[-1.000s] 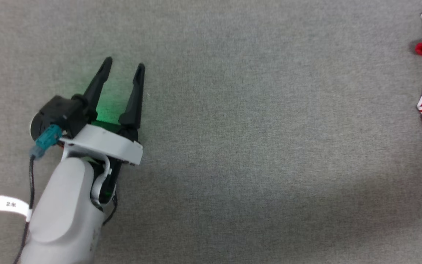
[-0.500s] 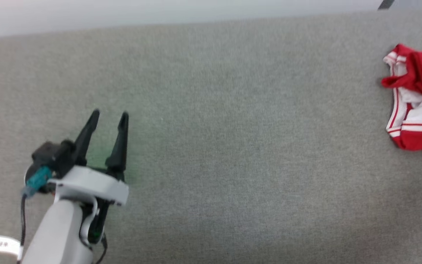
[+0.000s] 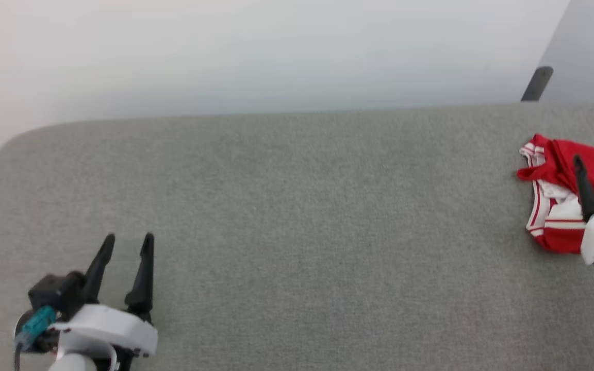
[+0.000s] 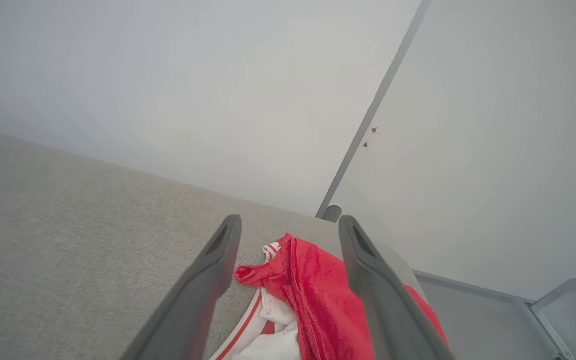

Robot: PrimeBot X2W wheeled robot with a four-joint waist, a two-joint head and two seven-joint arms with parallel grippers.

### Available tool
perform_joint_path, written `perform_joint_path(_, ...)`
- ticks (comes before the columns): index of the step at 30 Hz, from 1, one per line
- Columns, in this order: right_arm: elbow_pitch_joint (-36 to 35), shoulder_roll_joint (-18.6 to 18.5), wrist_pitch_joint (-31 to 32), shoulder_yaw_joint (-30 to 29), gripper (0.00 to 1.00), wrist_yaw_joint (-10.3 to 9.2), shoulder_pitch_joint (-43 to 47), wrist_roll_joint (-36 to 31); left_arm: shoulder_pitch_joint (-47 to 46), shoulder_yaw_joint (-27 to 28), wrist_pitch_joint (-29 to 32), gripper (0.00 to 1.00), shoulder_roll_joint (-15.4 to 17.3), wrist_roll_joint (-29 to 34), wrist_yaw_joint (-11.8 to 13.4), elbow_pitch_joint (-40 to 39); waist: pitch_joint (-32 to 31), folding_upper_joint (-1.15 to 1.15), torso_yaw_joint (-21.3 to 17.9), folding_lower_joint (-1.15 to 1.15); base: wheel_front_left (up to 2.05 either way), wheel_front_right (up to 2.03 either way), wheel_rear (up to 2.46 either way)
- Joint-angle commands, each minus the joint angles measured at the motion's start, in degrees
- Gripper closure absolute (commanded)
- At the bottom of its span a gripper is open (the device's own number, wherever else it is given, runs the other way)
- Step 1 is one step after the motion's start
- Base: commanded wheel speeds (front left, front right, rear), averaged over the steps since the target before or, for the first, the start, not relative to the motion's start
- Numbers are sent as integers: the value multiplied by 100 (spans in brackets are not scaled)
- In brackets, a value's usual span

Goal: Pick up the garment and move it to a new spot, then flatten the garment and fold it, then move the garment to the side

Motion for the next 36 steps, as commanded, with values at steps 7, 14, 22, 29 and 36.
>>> perform_joint_path(7,-1338,689,-23,-961,0,-9,1389,-671,558,216,2,0,38,-51,31,-106,-532,0,322,0,0,0,0)
perform_joint_path(14,-2223,1296,-23,-1618,0,-9,2408,-1072,898,304,2,0,121,-170,-13,-168,-637,0,420,0,0,0,0)
perform_joint_path(22,-2723,1753,-23,-1992,0,-9,3101,-1348,1166,425,2,0,242,-223,-33,-265,-709,0,438,0,0,0,0)
perform_joint_path(29,-2897,1899,-23,-1966,0,-9,3388,-1365,1301,486,3,0,228,-3,-37,-334,-736,0,417,0,0,0,0)
perform_joint_path(36,-2993,1971,-23,-1871,0,-9,3531,-1345,1370,416,3,0,244,128,-48,-450,-743,0,400,0,0,0,0)
